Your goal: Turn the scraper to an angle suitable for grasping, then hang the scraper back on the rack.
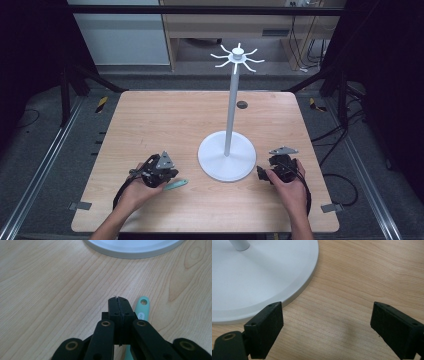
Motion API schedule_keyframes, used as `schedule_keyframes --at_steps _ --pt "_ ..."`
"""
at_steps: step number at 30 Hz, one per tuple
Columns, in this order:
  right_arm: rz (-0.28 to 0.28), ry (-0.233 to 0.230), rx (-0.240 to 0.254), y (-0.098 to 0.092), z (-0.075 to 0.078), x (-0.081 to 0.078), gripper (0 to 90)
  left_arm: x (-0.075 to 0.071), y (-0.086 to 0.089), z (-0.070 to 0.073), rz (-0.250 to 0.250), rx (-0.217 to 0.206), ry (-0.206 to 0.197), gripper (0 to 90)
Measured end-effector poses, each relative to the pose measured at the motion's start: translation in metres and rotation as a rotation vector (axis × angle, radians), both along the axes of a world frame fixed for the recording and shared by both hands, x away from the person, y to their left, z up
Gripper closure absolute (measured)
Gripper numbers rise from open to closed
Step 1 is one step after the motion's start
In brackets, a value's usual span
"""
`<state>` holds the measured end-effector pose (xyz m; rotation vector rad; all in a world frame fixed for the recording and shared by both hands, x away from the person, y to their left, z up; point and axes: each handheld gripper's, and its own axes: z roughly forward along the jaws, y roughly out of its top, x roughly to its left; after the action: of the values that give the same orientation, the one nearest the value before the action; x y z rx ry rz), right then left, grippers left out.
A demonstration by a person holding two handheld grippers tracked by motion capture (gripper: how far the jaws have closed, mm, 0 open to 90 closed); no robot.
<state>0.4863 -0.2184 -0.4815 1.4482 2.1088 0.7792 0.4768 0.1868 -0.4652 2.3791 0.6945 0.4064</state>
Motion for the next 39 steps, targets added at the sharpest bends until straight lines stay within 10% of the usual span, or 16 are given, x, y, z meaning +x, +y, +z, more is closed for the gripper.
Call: schedule_keyframes --at_steps 11,19,25,32,39 --pt "0.007 -0.004 0.004 0.0 0.001 0.0 11.4 -0.01 0.006 0.02 -0.022 -0.032 -0.022 83.0" --pt "0.006 -0.005 -0.004 0.001 0.0 -0.001 11.4 -0.01 0.012 0.034 0.02 -0.038 -0.061 26.4" --pt "0.003 -0.003 0.0 0.0 0.0 -0.001 11.3 -0.002 0.007 0.039 0.007 -0.022 -0.067 9.5" --pt "0.006 -0.006 0.007 0.0 0.001 -0.001 11.3 0.003 0.001 0.047 -0.022 0.064 -0.025 10.5" --pt "0.008 -0.009 0.014 0.002 0.002 -0.003 11.1 0.001 -0.011 0.047 -0.124 0.242 0.054 9.8"
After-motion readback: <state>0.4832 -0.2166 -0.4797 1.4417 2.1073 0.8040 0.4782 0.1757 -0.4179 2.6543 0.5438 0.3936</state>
